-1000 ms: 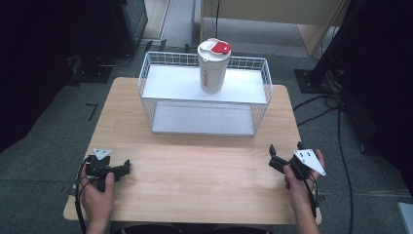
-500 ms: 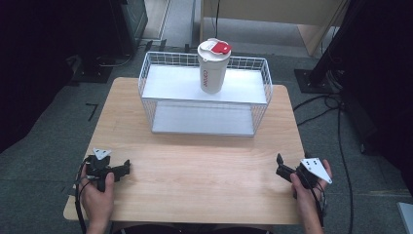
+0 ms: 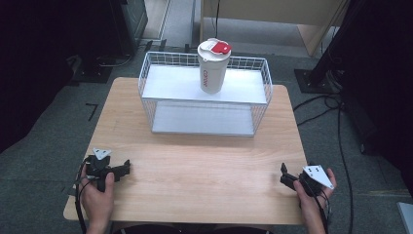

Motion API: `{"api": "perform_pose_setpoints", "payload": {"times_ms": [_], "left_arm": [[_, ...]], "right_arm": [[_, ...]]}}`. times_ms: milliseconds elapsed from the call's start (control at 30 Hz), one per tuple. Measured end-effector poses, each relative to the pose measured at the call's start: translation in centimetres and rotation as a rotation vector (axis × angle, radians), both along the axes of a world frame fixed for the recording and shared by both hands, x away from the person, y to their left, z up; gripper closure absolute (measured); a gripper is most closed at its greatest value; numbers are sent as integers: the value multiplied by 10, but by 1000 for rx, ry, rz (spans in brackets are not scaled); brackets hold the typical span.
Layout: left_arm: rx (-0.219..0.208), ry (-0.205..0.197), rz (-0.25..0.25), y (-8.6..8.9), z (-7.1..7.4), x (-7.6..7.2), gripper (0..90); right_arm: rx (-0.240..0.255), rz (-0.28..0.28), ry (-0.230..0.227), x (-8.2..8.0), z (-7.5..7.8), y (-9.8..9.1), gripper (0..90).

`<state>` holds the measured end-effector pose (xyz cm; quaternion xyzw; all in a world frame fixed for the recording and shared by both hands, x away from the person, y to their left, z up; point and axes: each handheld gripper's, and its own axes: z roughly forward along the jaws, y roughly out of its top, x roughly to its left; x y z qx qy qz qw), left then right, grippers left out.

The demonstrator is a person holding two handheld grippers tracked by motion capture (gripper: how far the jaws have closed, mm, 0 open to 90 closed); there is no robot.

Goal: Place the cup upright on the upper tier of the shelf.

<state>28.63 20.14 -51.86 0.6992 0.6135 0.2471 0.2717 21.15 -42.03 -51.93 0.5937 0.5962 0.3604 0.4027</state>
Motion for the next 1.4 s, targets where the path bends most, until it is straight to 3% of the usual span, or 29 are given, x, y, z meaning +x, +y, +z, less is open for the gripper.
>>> {"api": "perform_pose_setpoints", "payload": {"times_ms": [100,267,567,800,1400], "left_arm": [[0,0,0,0,0,0,0],[0,0,0,0,0,0,0],[0,0,0,0,0,0,0],[-1,0,1,0,0,0,0],[-2,0,1,0,0,0,0]], "right_arm": [[16,-3,53,-2,0,-4,0],[85,59,169,-5,-2,-12,0],[66,70,350,-4,-7,-11,0],[68,95,352,-10,-8,-14,0],[71,99,355,-12,-7,-14,0]]}}
